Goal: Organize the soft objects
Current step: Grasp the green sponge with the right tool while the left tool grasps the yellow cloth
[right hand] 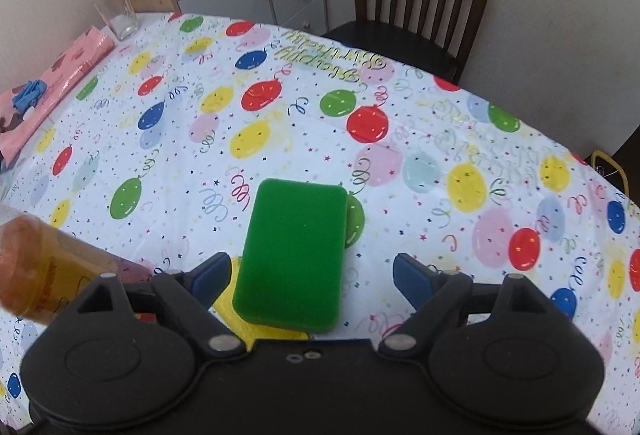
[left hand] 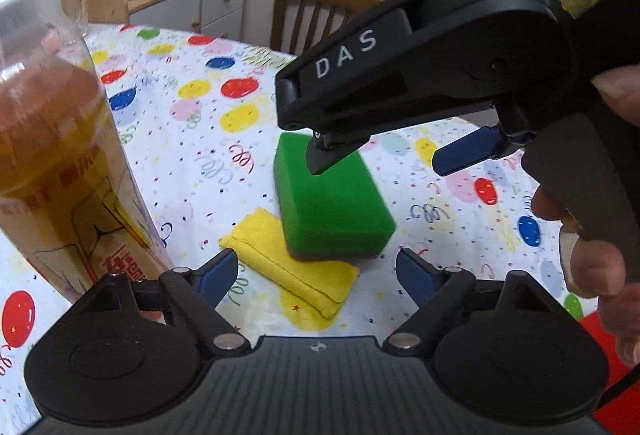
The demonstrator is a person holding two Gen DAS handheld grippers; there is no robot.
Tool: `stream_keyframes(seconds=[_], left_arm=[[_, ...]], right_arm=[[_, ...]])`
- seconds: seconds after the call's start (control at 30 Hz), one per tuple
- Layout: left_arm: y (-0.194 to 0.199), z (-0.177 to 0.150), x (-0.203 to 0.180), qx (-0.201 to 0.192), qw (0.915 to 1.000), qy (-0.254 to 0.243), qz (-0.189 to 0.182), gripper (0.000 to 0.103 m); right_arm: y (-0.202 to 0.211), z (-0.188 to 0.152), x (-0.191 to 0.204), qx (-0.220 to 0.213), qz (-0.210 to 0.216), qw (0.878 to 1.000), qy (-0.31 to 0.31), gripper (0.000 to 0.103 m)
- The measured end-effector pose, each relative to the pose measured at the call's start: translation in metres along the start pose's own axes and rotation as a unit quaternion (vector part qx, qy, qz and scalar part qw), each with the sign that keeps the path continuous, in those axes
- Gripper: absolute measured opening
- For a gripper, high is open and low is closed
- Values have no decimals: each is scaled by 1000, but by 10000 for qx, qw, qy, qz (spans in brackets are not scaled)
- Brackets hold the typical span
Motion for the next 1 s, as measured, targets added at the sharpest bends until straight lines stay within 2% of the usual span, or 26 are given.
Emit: stream_keyframes(seconds=[0.13,0.2,0.4,0.6,0.7,0.77,0.83,0.93,1.0], left_arm=[[-9,1,6,38,9998,196,68,86],[-12,1,7,51,9996,259,112,83],[-24,-1,16,195,9979,589,197,78],[-31,-2,20,272,9960,838,176,76],[-31,-2,18,238,9961,812,234,76],[-32,-1,18,229,9963,796,248,76],[-32,-1,18,213,9966,763,243,72],[-30,-1,17,193,9972,661,292,57],[-29,-2,18,171,9977,573,306,51]], right_arm=[[-15,3,4,130,22,9999,-54,88],[-22,5,7,185,11,9998,-61,88],[-36,3,18,363,-18,9986,390,87],[-46,2,20,517,114,9979,365,78],[-50,1,19,572,237,9975,327,75],[-50,1,20,570,353,9973,310,68],[-49,1,20,513,372,9975,302,67],[-46,3,18,373,367,9983,274,65],[-44,6,13,271,325,9990,170,64]])
Point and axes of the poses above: each gripper's, at about its wrist camera, not at the fingertips, and y roughly against the way its jaws point, x to its left, z to its top, the point moved 9 cm from there along -y, roughly the way its jaws point, and after that the axes turned 13 degrees about -z, right-handed, at the moved point
